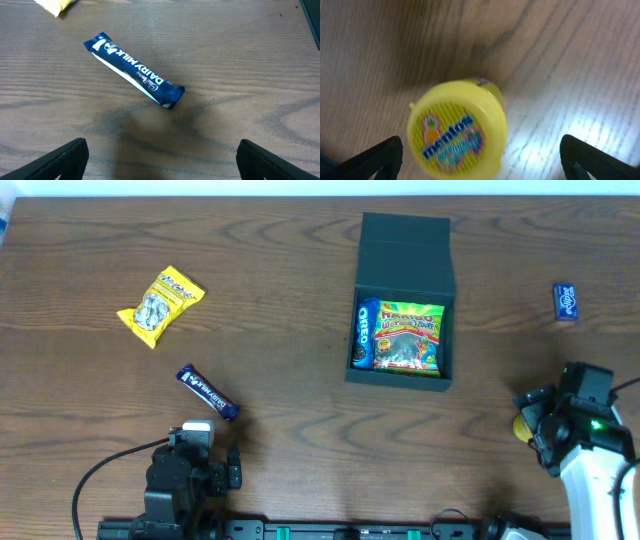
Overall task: Pack container
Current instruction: 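Move the right gripper down onto the yellow Mentos tube and grasp it, then lift the Mentos tube and carry it left into the box's right side, then lower the Mentos tube into the box, release, and withdraw right, then move the right gripper to the blue Eclipse mints tin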
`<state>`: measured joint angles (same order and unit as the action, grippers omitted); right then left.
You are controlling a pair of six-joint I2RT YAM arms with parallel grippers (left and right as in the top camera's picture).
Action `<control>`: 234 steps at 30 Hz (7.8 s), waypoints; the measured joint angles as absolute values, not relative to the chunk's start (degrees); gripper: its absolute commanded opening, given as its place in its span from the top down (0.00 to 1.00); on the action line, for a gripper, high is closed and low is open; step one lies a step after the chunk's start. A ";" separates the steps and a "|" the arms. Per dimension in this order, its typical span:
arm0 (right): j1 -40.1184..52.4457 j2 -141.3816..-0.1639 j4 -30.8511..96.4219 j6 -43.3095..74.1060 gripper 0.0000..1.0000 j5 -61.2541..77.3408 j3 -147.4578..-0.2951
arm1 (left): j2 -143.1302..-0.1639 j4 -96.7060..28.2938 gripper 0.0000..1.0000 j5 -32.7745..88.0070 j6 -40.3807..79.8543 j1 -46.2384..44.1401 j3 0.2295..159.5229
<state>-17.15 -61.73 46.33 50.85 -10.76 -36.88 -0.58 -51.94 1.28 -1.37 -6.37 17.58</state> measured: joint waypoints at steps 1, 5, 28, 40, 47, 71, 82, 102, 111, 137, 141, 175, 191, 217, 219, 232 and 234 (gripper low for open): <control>-17.15 -62.37 45.89 50.81 0.01 -10.76 -36.88 | -0.58 -51.94 0.05 1.26 -1.37 -6.37 17.58; -17.15 -64.40 44.21 50.65 0.01 -10.76 -36.88 | -0.58 -51.94 0.05 1.28 -1.37 -6.37 17.58; -17.15 -65.95 42.54 48.53 0.39 -10.90 -36.88 | -0.58 -51.94 0.05 1.28 -1.37 -6.37 17.58; -17.15 -65.89 42.39 48.51 0.62 -11.33 -36.84 | -0.58 -51.94 0.05 1.26 -1.37 -6.37 17.58; -17.15 -65.32 41.06 48.51 0.81 -11.84 -35.99 | -0.58 -51.94 0.05 1.28 -1.37 -6.37 17.58; -16.86 -55.44 45.52 40.38 0.99 -2.02 -39.22 | -0.58 -51.94 0.05 1.26 -1.37 -6.37 17.58; -6.26 -55.44 58.52 31.90 0.99 7.25 -57.28 | -0.58 -51.94 0.05 1.28 -1.37 -6.37 17.58; 9.39 -91.64 86.59 15.90 0.99 23.46 -92.38 | -0.58 -51.92 0.04 1.28 -1.37 -6.37 17.56; 4.93 -107.77 95.96 7.29 0.99 24.47 -106.69 | -0.58 -51.90 0.05 1.28 -1.37 -6.37 17.56; 3.97 -122.96 93.54 4.95 0.99 16.86 -111.70 | -0.58 -51.92 0.05 1.28 -1.37 -6.37 17.56; 4.93 -122.96 93.43 5.74 0.99 15.57 -111.70 | -0.58 -51.90 0.05 1.26 -1.37 -6.37 17.56; 7.11 -125.97 91.20 9.69 0.41 13.21 -111.72 | -0.58 -51.92 0.05 1.28 -1.37 -6.37 17.56; 7.11 -125.97 88.42 10.11 0.24 11.60 -111.77 | -0.58 -51.92 0.05 1.28 -1.37 -6.37 17.56; 11.42 -97.80 89.56 10.02 0.01 -0.60 -112.55 | -0.58 -51.90 0.05 1.26 -1.37 -6.37 17.56; 10.31 -95.81 89.91 8.82 0.01 -3.57 -112.55 | -0.58 -51.92 0.05 1.28 -1.37 -6.37 17.56; -10.92 -95.07 78.98 1.30 0.01 -8.62 -102.65 | -0.58 -51.90 0.05 1.28 -1.37 -6.37 17.56; -13.23 -95.13 76.07 -0.60 0.01 -8.58 -100.18 | -0.58 -51.90 0.05 1.26 -1.37 -6.37 17.56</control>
<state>-13.23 -95.13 76.07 -0.60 -8.58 -100.18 -0.58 -51.90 1.26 -1.37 -6.37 17.56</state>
